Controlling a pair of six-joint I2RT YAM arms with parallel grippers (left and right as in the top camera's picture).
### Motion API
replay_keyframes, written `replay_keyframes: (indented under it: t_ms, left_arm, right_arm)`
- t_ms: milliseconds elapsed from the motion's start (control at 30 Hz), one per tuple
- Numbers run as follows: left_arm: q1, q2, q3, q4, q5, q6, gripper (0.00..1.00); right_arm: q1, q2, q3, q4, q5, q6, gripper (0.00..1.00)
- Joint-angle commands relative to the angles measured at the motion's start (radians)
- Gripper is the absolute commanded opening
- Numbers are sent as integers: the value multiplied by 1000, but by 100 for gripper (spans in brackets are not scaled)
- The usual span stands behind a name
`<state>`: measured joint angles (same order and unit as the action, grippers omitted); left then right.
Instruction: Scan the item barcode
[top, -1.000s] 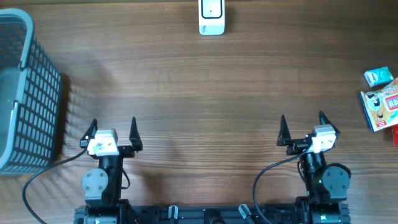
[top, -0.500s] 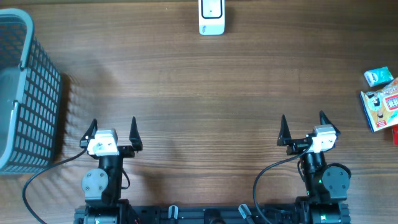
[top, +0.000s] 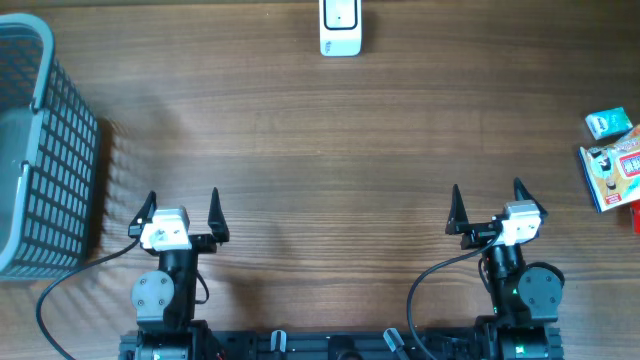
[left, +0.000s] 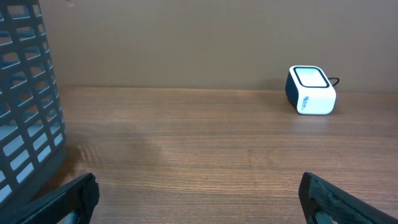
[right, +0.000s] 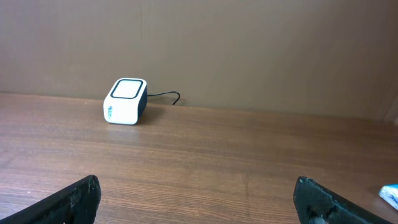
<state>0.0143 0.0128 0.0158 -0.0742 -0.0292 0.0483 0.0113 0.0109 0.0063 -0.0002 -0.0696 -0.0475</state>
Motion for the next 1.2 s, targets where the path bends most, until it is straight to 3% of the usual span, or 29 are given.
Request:
replay_keyframes:
  t_ms: [0,333,467,1167]
  left_arm:
    - [5,-10,-10,4,-6,19,100]
    - [5,-10,-10,3,2,17,100]
    - [5,-10,-10,2,2,-58,100]
    - [5,-10,-10,3,2,-56,100]
  right_arm:
    - [-5,-7,-1,1,18,-2,100]
    - [-5,-7,-1,1,18,-2,100]
    - [-5,-7,-1,1,18,-2,100]
    - [-5,-7,-1,1,18,-2,100]
